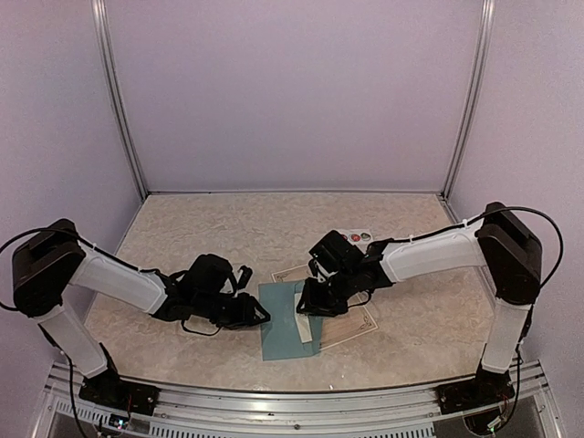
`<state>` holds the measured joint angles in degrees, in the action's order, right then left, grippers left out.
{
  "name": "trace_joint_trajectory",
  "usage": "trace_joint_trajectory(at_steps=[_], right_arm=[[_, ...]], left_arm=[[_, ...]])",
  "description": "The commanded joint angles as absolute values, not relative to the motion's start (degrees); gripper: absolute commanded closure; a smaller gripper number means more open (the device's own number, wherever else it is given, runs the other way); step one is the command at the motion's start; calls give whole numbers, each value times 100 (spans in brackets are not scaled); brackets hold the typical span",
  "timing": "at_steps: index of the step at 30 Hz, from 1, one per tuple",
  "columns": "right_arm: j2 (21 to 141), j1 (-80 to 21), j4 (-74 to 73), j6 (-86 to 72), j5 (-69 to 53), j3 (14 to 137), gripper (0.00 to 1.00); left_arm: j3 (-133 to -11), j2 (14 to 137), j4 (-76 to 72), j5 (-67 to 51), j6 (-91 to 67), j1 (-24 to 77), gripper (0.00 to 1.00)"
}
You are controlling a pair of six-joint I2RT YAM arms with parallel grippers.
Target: Place the letter into the envelope and seal it
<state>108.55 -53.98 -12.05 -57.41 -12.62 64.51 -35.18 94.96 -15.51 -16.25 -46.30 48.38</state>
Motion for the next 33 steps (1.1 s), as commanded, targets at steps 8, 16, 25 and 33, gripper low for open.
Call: trace_joint_trajectory(at_steps=[8,16,25,33], right_arm=[[10562,-5579,-2526,-5149,-387,6954,59],[10859,-5594,-2216,-5076,-564,6994,57],[11230,-5673,-2091,-5010,-836,7178,58],[11516,-5778,-2083,-5000,-982,7454,60]], left_arm=[[-3546,8891,-1201,-1277,-4650,4846,58],[-3490,9279,-1427,-1416,-4765,4834,54],[-3472,9492,-1613,-1551,-4807,4850,59],[-3467,9532,-1602,-1561,-4790,4871,61]])
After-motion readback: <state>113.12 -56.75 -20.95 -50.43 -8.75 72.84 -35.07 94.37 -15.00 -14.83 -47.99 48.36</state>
